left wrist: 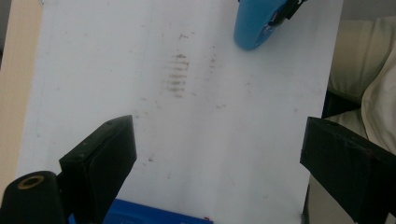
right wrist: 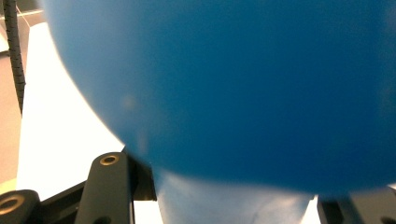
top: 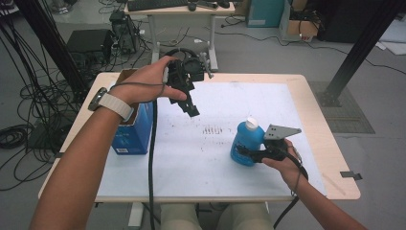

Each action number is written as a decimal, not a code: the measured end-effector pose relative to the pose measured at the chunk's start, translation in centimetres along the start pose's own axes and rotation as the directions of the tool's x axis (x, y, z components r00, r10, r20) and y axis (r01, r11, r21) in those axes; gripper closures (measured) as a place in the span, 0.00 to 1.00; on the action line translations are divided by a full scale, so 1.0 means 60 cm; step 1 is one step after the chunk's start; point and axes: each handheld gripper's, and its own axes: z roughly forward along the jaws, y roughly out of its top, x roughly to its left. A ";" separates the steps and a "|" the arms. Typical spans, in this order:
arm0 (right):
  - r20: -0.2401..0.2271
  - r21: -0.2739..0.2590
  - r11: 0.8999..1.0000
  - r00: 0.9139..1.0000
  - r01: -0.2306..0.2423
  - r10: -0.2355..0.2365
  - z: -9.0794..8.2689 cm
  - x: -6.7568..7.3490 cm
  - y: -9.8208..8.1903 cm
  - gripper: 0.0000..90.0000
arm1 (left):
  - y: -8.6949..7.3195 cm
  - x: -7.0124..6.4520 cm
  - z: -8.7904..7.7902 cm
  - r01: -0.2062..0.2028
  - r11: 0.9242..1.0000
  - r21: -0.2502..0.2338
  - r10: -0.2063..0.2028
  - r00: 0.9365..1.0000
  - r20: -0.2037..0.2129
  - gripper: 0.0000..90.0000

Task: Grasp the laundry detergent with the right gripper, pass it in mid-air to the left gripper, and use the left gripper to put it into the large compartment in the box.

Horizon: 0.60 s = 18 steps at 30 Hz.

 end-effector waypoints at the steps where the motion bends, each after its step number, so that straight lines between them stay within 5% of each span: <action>1: 0.002 0.002 1.000 1.000 -0.006 0.006 0.000 0.001 0.000 0.47 | 0.000 0.000 0.000 -0.001 1.000 0.000 0.001 1.000 0.000 0.12; 18: 0.001 0.003 1.000 1.000 -0.005 0.005 0.000 0.000 0.000 0.47 | 0.000 -0.001 -0.001 -0.001 1.000 -0.001 0.001 1.000 -0.001 0.12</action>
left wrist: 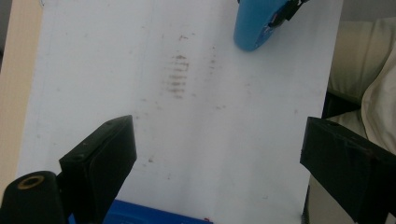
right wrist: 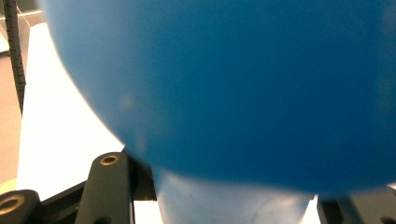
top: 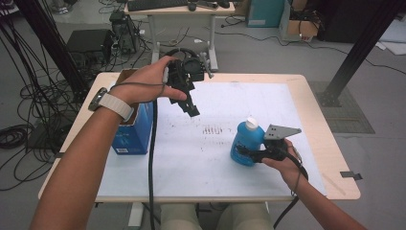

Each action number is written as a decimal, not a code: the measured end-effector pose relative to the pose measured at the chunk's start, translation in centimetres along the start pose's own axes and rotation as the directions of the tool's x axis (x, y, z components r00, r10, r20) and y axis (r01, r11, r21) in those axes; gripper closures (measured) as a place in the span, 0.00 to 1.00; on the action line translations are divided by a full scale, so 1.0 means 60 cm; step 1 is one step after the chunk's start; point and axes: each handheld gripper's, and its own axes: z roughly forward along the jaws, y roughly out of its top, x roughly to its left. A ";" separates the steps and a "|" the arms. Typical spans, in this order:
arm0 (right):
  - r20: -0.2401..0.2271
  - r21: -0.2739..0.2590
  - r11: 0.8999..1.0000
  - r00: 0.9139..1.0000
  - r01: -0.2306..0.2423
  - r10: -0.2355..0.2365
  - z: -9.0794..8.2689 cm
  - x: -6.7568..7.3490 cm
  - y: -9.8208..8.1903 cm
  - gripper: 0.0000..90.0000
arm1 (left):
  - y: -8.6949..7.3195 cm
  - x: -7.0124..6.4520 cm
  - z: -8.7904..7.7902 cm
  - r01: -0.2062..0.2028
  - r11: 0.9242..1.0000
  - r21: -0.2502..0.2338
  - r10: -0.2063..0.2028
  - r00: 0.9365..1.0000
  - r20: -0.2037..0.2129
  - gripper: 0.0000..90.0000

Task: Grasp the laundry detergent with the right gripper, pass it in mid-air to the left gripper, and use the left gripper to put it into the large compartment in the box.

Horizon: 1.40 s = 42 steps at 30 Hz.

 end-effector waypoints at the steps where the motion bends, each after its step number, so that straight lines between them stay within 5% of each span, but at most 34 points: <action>1: -0.001 0.000 1.000 1.000 0.000 0.000 0.000 0.000 0.000 0.47 | 0.000 0.000 -0.001 0.000 1.000 0.003 0.000 1.000 0.002 0.12; 28: -0.034 0.012 0.999 0.999 0.032 -0.032 -0.016 -0.011 0.027 0.48 | 0.002 -0.025 -0.032 0.035 0.999 -0.026 -0.036 0.998 -0.049 0.11; 42: -0.158 0.013 0.999 0.987 0.034 -0.031 -0.054 -0.017 0.086 0.48 | 0.021 -0.044 -0.056 0.026 0.999 -0.034 -0.028 0.998 -0.052 0.10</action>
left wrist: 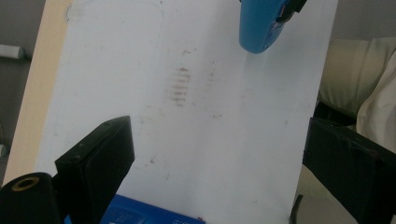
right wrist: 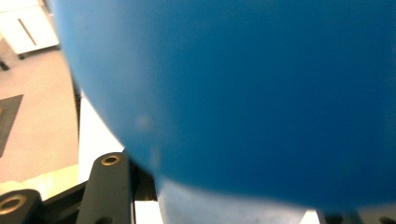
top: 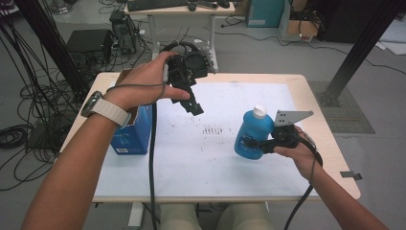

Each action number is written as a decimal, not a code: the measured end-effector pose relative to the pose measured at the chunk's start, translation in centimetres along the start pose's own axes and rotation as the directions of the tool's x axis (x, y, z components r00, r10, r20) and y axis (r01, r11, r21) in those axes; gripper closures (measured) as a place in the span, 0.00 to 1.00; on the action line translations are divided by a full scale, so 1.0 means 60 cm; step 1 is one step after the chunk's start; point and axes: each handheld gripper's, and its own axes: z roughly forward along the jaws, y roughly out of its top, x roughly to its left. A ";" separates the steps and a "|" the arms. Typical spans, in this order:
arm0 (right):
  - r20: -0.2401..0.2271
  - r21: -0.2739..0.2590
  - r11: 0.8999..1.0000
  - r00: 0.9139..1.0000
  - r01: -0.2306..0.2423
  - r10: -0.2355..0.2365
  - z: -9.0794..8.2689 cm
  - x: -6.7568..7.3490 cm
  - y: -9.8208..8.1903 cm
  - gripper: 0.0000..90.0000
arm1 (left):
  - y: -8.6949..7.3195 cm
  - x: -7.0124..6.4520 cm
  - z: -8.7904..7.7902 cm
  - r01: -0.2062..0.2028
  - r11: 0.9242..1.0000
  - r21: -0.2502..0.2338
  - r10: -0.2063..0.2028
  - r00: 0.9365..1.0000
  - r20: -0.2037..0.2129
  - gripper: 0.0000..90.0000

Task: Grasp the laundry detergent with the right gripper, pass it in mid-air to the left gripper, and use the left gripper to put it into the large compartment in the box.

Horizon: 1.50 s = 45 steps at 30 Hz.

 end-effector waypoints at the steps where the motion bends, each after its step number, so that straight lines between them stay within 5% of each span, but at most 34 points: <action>1: -0.007 -0.002 1.000 1.000 -0.004 0.004 -0.002 0.001 0.003 0.48 | 0.001 -0.001 -0.001 -0.002 1.000 -0.005 0.002 1.000 0.003 0.10; 16: -0.143 0.019 0.999 0.989 0.046 -0.043 -0.012 0.007 0.042 0.48 | 0.021 -0.023 -0.020 -0.014 1.000 -0.018 0.015 0.999 0.044 0.06; 23: -0.232 0.035 0.996 0.970 0.079 -0.069 -0.011 0.012 0.054 0.48 | 0.029 -0.035 -0.023 -0.030 0.999 -0.019 0.031 0.998 0.052 0.06; 35: -0.289 0.021 0.991 0.950 0.133 -0.121 -0.005 0.018 0.079 0.48 | 0.041 -0.049 -0.023 -0.056 0.998 -0.026 0.057 0.996 0.074 0.05; 39: -0.333 0.045 0.983 0.930 0.180 -0.155 -0.002 0.017 0.090 0.48 | 0.047 -0.053 -0.020 -0.064 0.998 -0.024 0.066 0.995 0.080 0.05; 45: -0.363 0.063 0.977 0.916 0.205 -0.168 0.009 0.022 0.100 0.48 | 0.054 -0.058 -0.015 -0.070 0.997 -0.017 0.071 0.994 0.084 0.06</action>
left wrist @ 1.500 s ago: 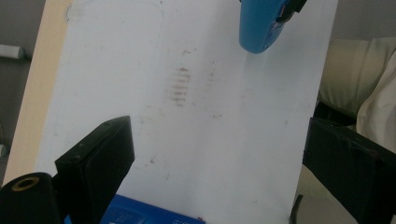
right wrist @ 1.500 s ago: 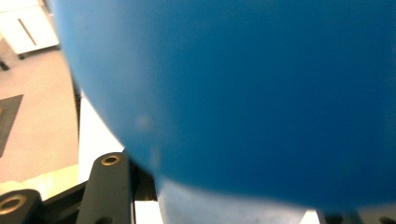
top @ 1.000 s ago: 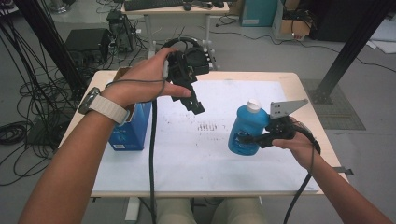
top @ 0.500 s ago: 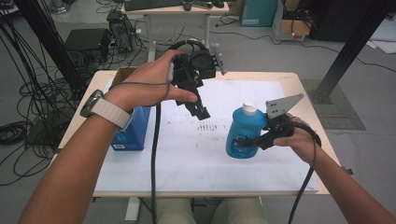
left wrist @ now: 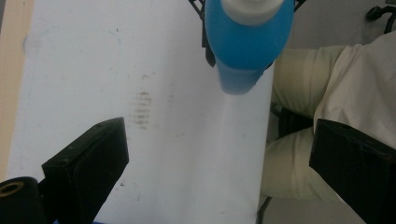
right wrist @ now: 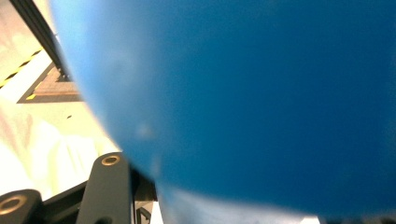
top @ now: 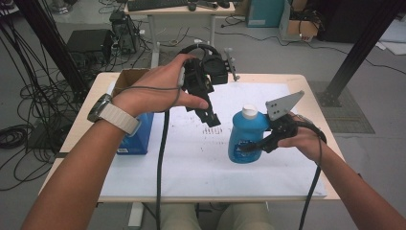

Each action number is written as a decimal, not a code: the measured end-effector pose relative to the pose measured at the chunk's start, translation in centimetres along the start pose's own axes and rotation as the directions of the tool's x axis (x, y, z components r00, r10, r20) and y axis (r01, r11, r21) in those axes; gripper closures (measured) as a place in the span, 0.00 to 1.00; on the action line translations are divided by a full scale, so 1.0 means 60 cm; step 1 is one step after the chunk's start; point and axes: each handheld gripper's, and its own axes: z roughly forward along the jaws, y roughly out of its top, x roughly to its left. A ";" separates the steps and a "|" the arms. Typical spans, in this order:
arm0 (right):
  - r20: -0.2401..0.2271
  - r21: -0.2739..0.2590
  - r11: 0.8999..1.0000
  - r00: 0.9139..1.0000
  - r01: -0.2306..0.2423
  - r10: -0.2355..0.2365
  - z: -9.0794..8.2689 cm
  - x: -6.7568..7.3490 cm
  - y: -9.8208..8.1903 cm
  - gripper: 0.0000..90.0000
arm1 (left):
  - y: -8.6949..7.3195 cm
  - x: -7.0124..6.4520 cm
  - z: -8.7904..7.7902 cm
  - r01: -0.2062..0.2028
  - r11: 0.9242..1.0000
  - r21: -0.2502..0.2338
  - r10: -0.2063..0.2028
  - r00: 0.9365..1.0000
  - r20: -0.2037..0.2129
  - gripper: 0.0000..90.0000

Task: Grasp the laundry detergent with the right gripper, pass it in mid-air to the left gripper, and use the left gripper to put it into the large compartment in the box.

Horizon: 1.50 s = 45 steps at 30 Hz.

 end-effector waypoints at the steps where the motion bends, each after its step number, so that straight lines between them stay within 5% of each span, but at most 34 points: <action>1: -0.004 0.004 1.000 1.000 0.009 -0.009 0.002 -0.001 0.001 0.48 | 0.002 -0.001 0.001 -0.004 1.000 0.000 0.004 1.000 0.001 0.05; 45: -0.019 0.054 0.998 0.999 0.036 -0.035 0.048 -0.017 0.041 0.48 | 0.023 -0.009 0.017 -0.029 1.000 0.001 0.029 0.999 0.019 0.06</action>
